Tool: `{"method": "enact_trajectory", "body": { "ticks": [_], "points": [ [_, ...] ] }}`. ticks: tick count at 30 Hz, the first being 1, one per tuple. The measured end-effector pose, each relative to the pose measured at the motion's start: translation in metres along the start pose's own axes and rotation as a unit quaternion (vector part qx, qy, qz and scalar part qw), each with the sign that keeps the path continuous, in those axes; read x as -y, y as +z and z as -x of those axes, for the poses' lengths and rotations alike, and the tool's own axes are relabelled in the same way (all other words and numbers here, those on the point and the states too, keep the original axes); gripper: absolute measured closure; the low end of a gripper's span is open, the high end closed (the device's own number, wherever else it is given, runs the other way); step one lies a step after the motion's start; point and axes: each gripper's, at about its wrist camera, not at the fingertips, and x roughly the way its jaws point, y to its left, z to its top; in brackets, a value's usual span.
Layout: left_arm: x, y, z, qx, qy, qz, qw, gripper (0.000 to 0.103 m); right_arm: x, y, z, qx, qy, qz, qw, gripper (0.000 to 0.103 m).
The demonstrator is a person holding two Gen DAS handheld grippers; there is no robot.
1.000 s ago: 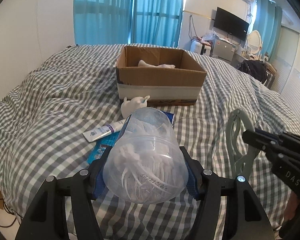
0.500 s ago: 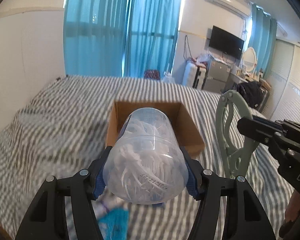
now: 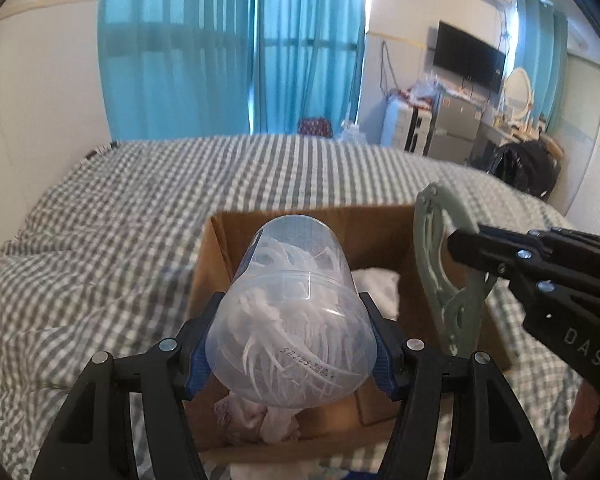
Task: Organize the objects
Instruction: 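Drop the swab tub and green clip into the box, opening both grippers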
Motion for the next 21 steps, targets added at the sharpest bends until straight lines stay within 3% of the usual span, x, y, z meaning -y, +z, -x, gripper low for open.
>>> {"method": "enact_trajectory", "body": {
  "ticks": [5, 9, 16, 18, 19, 20, 21],
  "points": [
    [0.002, -0.009, -0.019, -0.008, -0.005, -0.006, 0.9999, 0.038, 0.004, -0.012, -0.024, 0.009, -0.003, -0.001, 1.0, 0.091],
    [0.006, -0.009, -0.017, -0.017, 0.012, -0.019, 0.9996, 0.037, 0.009, -0.015, -0.027, 0.015, 0.005, -0.016, 1.0, 0.091],
    [-0.002, -0.006, 0.046, 0.021, 0.021, 0.007, 0.9995, 0.024, 0.013, -0.007, 0.021, 0.036, -0.009, -0.028, 0.999, 0.09],
    [-0.003, -0.005, 0.074, 0.032, 0.026, 0.01, 0.9991, 0.022, 0.01, -0.007, 0.045, 0.042, -0.013, -0.025, 0.999, 0.079],
    [-0.004, -0.006, 0.085, 0.038, 0.03, 0.01, 0.9988, 0.02, 0.008, -0.008, 0.062, 0.048, -0.018, -0.02, 0.998, 0.068],
    [-0.005, -0.008, 0.099, 0.047, 0.034, 0.01, 0.9983, 0.015, 0.004, -0.009, 0.076, 0.054, -0.024, -0.015, 0.998, 0.059],
    [-0.006, -0.012, 0.116, 0.057, 0.039, 0.01, 0.9976, 0.007, -0.001, -0.011, 0.092, 0.061, -0.032, -0.01, 0.998, 0.056]
  ]
}}
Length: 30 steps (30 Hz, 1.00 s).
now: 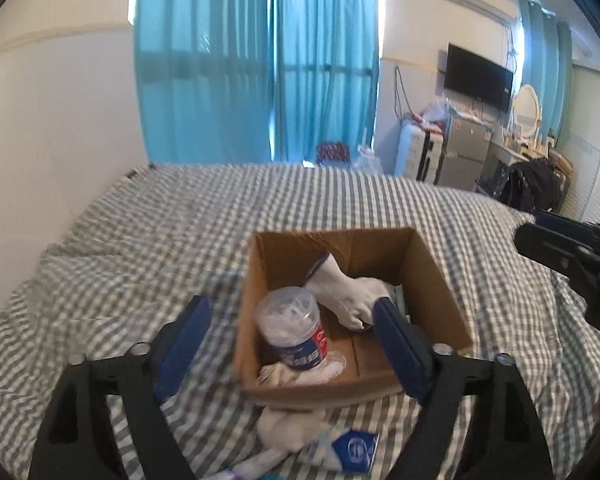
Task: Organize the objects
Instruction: 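Drop the swab tub and green clip into the box, opening both grippers, then grasp the blue blister pack with the left gripper while the right grasps the tissue pack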
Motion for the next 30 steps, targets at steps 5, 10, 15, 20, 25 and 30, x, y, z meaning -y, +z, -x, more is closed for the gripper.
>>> {"method": "enact_trajectory", "body": {
  "ticks": [5, 10, 15, 20, 25, 30],
  "points": [
    [-0.009, -0.029, 0.057, 0.022, 0.015, 0.002, 0.9996, 0.003, -0.014, -0.019, 0.066, 0.019, -0.009, 0.006, 1.0, 0.041],
    [-0.018, -0.059, 0.089, 0.024, 0.007, 0.017, 0.9995, 0.003, -0.022, -0.053, 0.109, 0.017, -0.013, 0.008, 1.0, 0.034],
    [-0.023, -0.092, 0.105, 0.024, 0.033, 0.035, 0.9986, 0.002, -0.028, -0.085, 0.133, 0.025, -0.021, 0.013, 0.999, 0.023],
    [-0.022, -0.123, 0.101, 0.001, 0.04, 0.041, 0.9984, 0.002, -0.034, -0.122, 0.133, 0.023, -0.016, 0.003, 1.0, 0.023],
    [-0.017, -0.151, 0.09, -0.017, 0.049, 0.019, 0.9985, 0.002, -0.039, -0.157, 0.111, -0.011, -0.008, -0.001, 1.0, 0.023],
    [-0.025, -0.171, 0.066, -0.062, 0.044, 0.034, 0.9965, 0.002, -0.043, -0.177, 0.085, -0.035, -0.006, 0.005, 0.999, 0.023]
  ]
}}
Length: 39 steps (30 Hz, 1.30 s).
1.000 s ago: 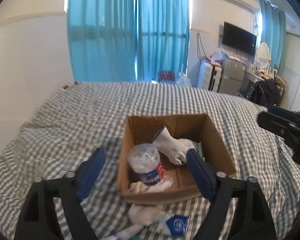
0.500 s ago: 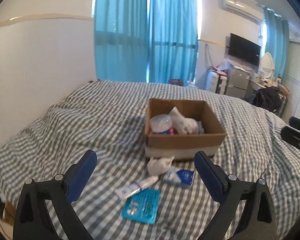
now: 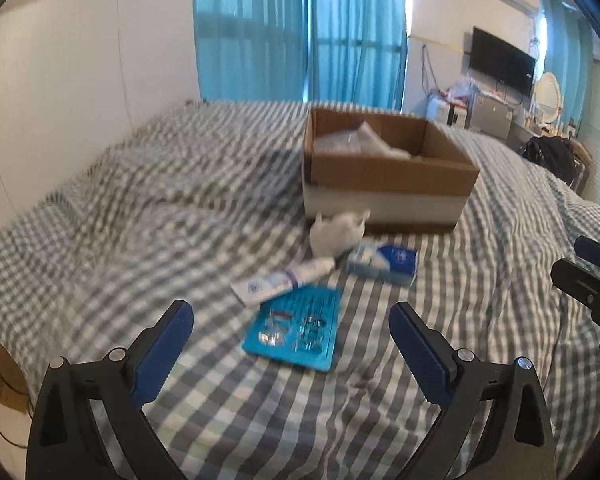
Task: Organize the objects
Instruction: 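Grasp the blue blister pack with the left gripper while the right grasps the tissue pack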
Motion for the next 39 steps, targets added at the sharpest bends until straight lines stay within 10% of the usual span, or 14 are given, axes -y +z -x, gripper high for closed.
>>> {"method": "enact_trajectory", "body": {
  "ticks": [28, 32, 39],
  "points": [
    [0.024, 0.006, -0.129, -0.14, -0.004, 0.003, 0.9902, 0.003, 0.049, -0.022, -0.082, -0.076, 0.017, -0.058, 0.995, 0.023],
    [0.023, 0.003, -0.125, -0.151, -0.045, 0.006, 0.9874, 0.034, 0.049, -0.026, -0.084, -0.083, 0.014, -0.059, 0.995, 0.023],
    [0.023, -0.006, -0.083, -0.145, -0.053, -0.013, 0.9879, 0.034, 0.038, -0.021, -0.081, -0.083, 0.006, -0.046, 0.995, 0.023]
  ]
}}
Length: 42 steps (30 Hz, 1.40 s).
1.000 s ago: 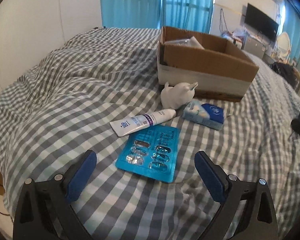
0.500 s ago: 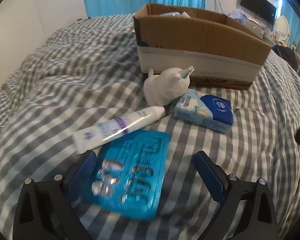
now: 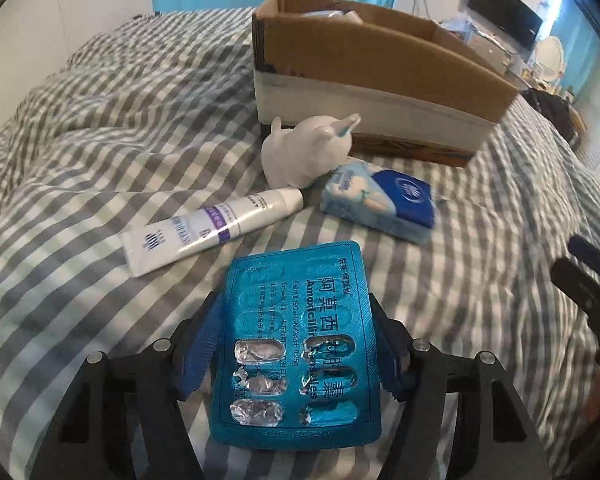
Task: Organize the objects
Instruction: 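Grasp the blue blister pack with the left gripper while the right grasps the tissue pack, then place the blister pack and tissue pack into the box, opening both grippers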
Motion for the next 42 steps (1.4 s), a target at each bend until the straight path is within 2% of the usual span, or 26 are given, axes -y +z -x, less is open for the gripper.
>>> {"method": "enact_trajectory", "body": {
  "ticks": [4, 7, 11, 14, 17, 23, 27, 28, 30, 32, 35, 38, 42],
  "points": [
    [0.0, 0.001, 0.024, 0.029, -0.001, 0.0, 0.9996, 0.034, -0.016, 0.007, 0.002, 0.004, 0.017, 0.019, 1.0, 0.023],
    [-0.008, 0.013, 0.037, 0.058, 0.034, -0.009, 0.9977, 0.034, -0.031, 0.02, -0.001, 0.004, 0.033, 0.045, 0.998, 0.023],
    [-0.027, 0.028, 0.042, 0.081, 0.069, 0.007, 0.9943, 0.034, -0.054, 0.044, -0.015, 0.002, 0.034, 0.109, 0.994, 0.022],
    [-0.046, 0.036, 0.04, 0.091, 0.073, 0.025, 0.9928, 0.034, -0.069, 0.059, -0.035, -0.001, 0.048, 0.144, 0.988, 0.015],
    [-0.058, 0.038, 0.035, 0.096, 0.069, 0.039, 0.9922, 0.034, -0.082, 0.067, -0.061, -0.007, 0.064, 0.165, 0.984, 0.014],
    [-0.065, 0.038, 0.02, 0.08, 0.058, 0.045, 0.9941, 0.034, -0.096, 0.064, -0.123, -0.065, 0.082, 0.167, 0.98, 0.014],
    [-0.06, 0.038, 0.018, 0.08, 0.05, 0.037, 0.9948, 0.034, -0.086, 0.06, -0.141, -0.085, 0.092, 0.132, 0.983, 0.014],
    [-0.058, 0.037, 0.019, 0.081, 0.05, 0.035, 0.9948, 0.034, -0.083, 0.059, -0.139, -0.084, 0.097, 0.123, 0.984, 0.015],
    [-0.053, 0.035, 0.021, 0.079, 0.048, 0.031, 0.9952, 0.034, -0.082, 0.058, -0.132, -0.082, 0.094, 0.12, 0.985, 0.03],
    [-0.049, 0.032, 0.023, 0.078, 0.041, 0.035, 0.9954, 0.034, -0.08, 0.055, -0.118, -0.077, 0.088, 0.115, 0.986, 0.031],
    [-0.029, 0.028, 0.029, 0.086, 0.061, 0.01, 0.9943, 0.034, -0.073, 0.045, -0.087, -0.064, 0.097, 0.089, 0.989, 0.032],
    [-0.018, 0.026, 0.036, 0.093, 0.046, 0.012, 0.9946, 0.034, -0.066, 0.031, -0.053, -0.056, 0.099, 0.076, 0.991, 0.032],
    [0.004, 0.022, 0.053, 0.105, 0.023, 0.002, 0.9942, 0.034, -0.054, 0.015, -0.008, -0.038, 0.067, 0.087, 0.993, 0.033]
  ]
}}
